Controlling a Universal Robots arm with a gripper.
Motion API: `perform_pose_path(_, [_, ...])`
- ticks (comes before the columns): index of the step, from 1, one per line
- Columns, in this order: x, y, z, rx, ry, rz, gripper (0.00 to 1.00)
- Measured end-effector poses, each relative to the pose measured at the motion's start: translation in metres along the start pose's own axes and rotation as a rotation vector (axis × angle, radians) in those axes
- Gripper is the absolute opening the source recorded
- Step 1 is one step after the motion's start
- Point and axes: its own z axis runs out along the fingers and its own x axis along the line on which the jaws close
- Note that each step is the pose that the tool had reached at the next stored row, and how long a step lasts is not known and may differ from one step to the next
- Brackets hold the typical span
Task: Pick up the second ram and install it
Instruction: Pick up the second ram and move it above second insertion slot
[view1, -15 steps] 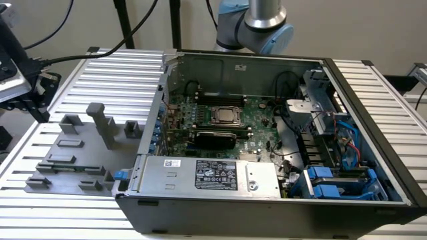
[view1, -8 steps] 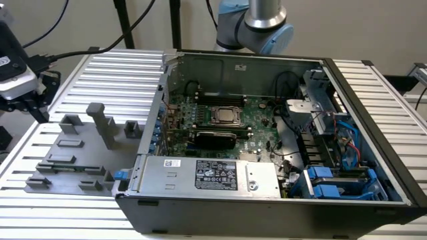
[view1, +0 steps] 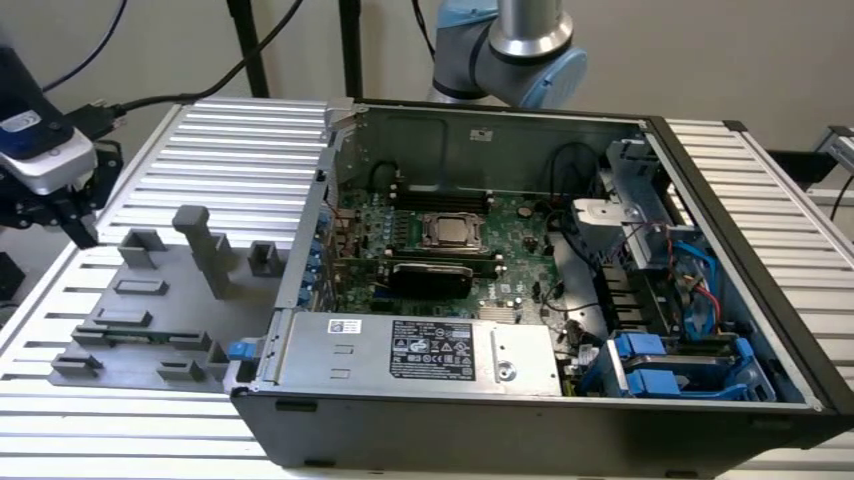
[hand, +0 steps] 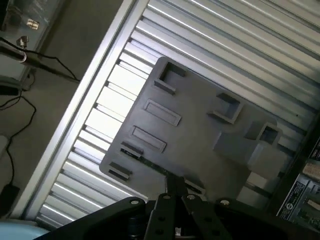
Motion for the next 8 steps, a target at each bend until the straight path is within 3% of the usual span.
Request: perform_pose_path(8, [0.0001,-0.0002,0.0044,-0.0028,0.0061,-0.145,0.11])
